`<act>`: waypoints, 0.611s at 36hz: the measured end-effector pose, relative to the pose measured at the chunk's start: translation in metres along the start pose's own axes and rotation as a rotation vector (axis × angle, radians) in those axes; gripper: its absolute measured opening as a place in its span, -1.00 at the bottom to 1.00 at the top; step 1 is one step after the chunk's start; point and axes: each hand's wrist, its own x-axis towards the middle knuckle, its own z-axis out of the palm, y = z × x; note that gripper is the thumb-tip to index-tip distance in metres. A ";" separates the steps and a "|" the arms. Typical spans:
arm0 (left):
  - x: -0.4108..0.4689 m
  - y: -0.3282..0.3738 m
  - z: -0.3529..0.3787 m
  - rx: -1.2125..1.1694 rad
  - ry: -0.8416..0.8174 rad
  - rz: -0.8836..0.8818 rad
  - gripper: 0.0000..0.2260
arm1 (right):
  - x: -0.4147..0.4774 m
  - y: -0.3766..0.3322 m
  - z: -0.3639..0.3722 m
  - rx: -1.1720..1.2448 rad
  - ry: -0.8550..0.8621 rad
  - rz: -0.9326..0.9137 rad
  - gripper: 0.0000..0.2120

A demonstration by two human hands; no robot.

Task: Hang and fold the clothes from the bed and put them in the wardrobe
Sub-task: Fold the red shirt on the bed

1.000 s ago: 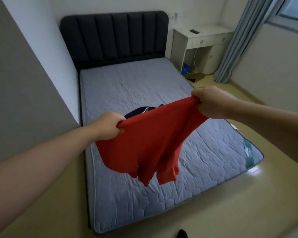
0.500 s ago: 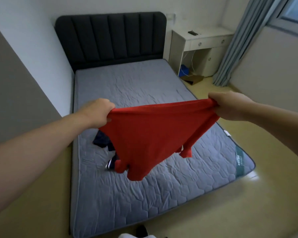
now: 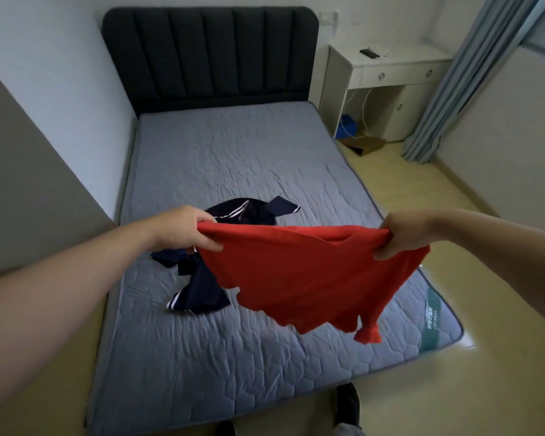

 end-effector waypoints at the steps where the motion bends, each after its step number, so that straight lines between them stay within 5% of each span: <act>1: 0.006 0.003 0.006 0.059 -0.067 -0.047 -0.84 | 0.008 0.011 0.001 -0.013 -0.046 -0.007 -0.64; 4: 0.022 0.013 0.032 0.148 -0.243 -0.238 -0.87 | 0.035 0.038 0.005 -0.043 -0.141 -0.052 -0.62; 7: 0.030 0.016 0.060 -0.055 -0.320 -0.391 -0.88 | 0.057 0.059 0.009 -0.098 -0.239 -0.115 -0.56; 13: 0.046 0.021 0.113 -0.610 -0.097 -0.605 -0.57 | 0.087 0.098 0.010 -0.149 -0.457 -0.165 -0.49; 16: 0.051 0.029 0.125 -0.712 -0.172 -0.547 -0.49 | 0.104 0.109 0.005 -0.123 -0.504 -0.196 -0.56; 19: 0.058 0.031 0.126 -0.638 -0.346 -0.485 -0.54 | 0.122 0.111 0.003 -0.191 -0.516 -0.213 -0.55; 22: 0.080 0.027 0.122 -0.296 -0.177 -0.552 -0.63 | 0.147 0.106 0.005 -0.284 -0.340 -0.182 -0.55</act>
